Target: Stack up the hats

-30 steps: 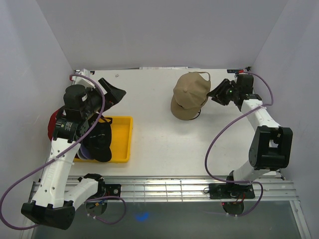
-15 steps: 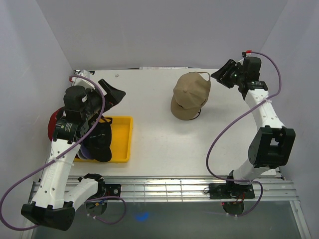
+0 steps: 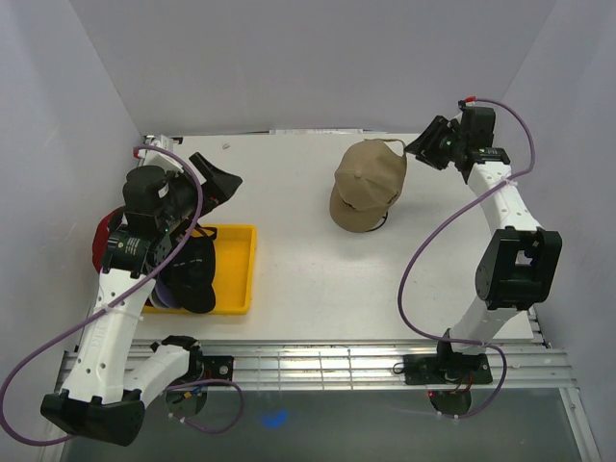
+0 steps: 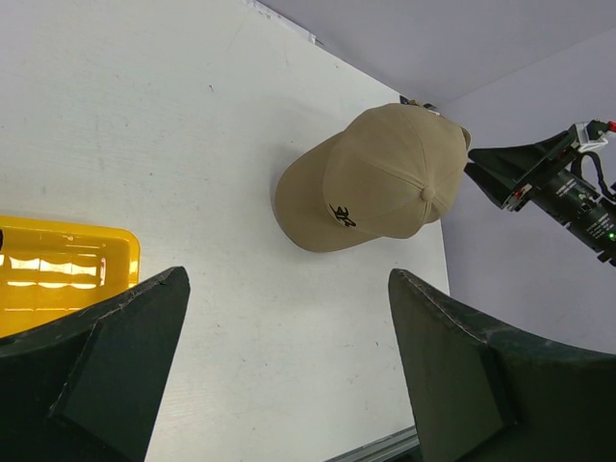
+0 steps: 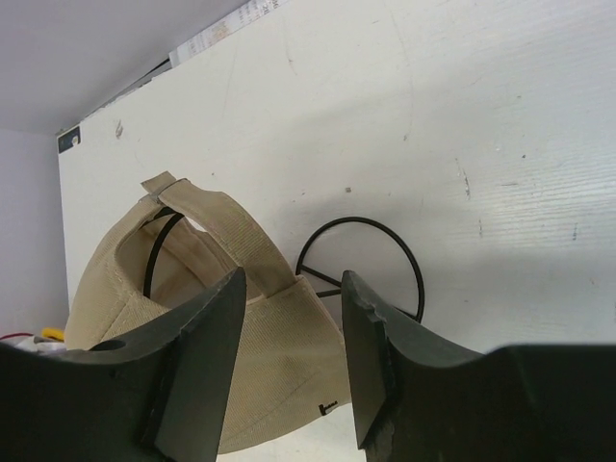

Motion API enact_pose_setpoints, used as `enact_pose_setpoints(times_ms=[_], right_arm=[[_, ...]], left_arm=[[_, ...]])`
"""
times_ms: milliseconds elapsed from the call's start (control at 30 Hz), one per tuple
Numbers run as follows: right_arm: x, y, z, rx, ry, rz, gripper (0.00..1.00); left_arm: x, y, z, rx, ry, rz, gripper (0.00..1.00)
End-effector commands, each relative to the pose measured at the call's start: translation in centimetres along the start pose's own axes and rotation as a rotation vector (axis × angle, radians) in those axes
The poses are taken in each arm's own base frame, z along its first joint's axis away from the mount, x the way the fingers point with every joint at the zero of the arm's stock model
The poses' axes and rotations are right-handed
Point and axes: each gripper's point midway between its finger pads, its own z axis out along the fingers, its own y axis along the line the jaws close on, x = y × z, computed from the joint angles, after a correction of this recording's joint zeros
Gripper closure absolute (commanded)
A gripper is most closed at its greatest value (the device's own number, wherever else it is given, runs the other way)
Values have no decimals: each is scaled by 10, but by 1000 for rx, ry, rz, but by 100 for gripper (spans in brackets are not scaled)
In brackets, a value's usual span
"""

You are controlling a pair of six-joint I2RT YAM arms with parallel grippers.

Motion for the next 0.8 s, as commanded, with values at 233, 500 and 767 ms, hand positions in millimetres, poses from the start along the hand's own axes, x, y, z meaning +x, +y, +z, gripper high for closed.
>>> enact_pose_setpoints(times_ms=[233, 500, 767], right_arm=[[-5, 24, -10, -43, -49, -81, 49], [-7, 29, -9, -46, -48, -103, 49], [-8, 21, -2, -5, -37, -105, 61]], left_arm=[[-1, -1, -6, 3, -13, 19, 5], [0, 0, -5, 0, -10, 18, 5], [-1, 0, -6, -5, -12, 23, 5]])
